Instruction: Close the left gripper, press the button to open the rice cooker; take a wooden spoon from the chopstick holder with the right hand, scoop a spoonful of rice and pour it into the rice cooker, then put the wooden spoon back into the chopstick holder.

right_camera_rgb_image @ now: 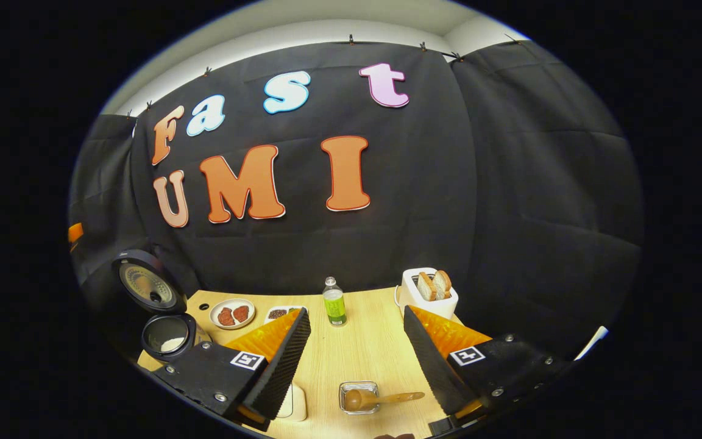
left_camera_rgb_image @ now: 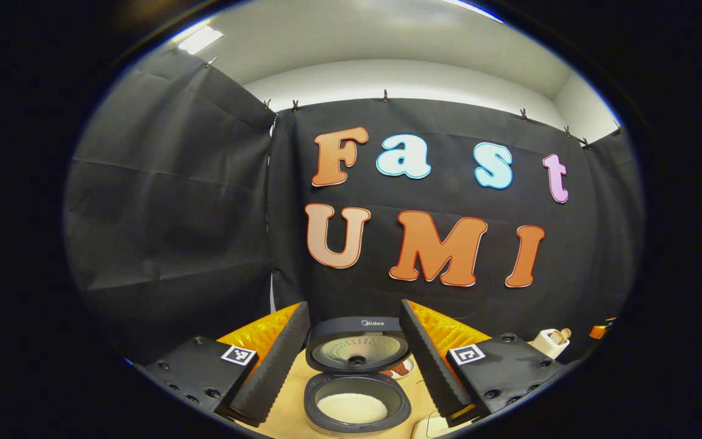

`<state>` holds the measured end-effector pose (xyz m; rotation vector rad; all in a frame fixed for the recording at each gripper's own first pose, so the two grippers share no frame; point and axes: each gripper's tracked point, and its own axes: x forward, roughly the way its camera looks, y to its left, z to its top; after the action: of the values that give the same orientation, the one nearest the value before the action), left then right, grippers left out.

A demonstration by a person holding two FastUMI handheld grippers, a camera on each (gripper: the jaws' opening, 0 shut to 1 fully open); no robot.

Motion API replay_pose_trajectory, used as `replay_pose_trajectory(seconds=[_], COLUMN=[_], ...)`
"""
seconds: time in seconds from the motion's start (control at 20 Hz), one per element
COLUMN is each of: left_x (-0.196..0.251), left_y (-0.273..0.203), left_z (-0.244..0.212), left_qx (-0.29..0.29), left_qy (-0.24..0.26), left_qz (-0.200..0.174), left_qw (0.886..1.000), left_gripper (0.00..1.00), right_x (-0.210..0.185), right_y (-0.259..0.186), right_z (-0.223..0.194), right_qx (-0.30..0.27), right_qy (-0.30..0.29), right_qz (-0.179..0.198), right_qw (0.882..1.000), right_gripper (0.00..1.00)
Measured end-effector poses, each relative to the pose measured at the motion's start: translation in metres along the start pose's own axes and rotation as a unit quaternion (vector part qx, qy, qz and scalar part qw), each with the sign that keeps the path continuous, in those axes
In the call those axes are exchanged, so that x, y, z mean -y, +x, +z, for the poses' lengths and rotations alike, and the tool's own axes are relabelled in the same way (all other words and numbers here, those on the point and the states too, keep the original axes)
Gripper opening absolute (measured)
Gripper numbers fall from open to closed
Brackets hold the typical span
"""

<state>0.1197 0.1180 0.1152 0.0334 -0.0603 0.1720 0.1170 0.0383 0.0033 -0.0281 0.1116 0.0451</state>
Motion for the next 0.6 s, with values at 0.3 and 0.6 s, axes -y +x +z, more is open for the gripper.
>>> replay_pose_trajectory(seconds=[0.3,0.6], left_x=[0.022,0.042], left_y=[0.068,0.145], left_z=[0.009,-0.007], left_qx=[-0.039,-0.082], left_qy=[0.015,0.048], left_qz=[-0.020,-0.034], left_qw=[0.999,0.995], left_gripper=[1.00,0.99], right_x=[0.004,-0.003], right_y=[-0.015,-0.019], right_z=[0.020,0.014], right_qx=[0.019,0.012], right_qy=[-0.020,-0.006], right_qz=[-0.021,-0.011], right_qw=[0.999,1.000], right_gripper=[0.95,0.95])
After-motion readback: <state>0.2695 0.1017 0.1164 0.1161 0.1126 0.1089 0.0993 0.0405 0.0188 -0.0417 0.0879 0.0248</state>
